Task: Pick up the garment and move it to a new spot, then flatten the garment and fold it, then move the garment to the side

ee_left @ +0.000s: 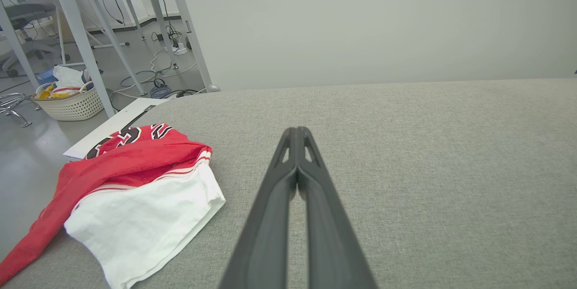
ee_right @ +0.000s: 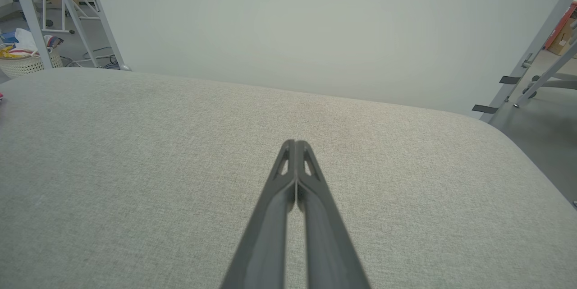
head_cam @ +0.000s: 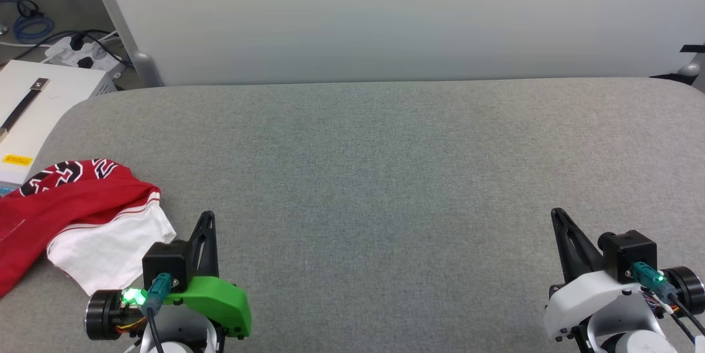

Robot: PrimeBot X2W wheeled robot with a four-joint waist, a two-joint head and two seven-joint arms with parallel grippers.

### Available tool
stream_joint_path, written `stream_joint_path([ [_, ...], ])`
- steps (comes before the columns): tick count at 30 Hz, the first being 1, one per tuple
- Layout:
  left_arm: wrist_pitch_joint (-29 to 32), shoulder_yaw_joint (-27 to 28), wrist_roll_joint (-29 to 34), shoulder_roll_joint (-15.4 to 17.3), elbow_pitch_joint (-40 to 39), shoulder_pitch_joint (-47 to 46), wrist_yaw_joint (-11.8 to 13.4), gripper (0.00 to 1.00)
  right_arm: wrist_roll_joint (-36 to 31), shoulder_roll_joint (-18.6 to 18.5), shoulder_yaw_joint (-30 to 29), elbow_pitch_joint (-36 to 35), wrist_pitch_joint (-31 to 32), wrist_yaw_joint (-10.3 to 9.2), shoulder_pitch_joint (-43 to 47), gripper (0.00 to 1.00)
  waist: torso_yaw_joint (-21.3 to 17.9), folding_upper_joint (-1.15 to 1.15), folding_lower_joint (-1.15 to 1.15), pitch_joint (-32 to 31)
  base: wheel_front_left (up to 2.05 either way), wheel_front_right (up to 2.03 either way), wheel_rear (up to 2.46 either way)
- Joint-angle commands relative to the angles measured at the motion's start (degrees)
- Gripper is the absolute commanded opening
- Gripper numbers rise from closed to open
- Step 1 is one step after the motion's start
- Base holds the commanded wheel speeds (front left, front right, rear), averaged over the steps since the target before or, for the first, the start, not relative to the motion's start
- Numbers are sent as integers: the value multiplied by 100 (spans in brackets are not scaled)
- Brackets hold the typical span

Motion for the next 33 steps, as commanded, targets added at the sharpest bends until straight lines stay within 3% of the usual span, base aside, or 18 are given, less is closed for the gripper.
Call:
stream_joint_path([
  [1,-4,5,55,-27,-13,-100,-24,0,-55,-5,4,2,-1,-4,-79,0,0,0,0,0,0,0,0],
  [33,-4,5,55,-27,-13,-100,-24,0,-55,-5,4,2,-1,-4,-79,0,0,0,0,0,0,0,0],
])
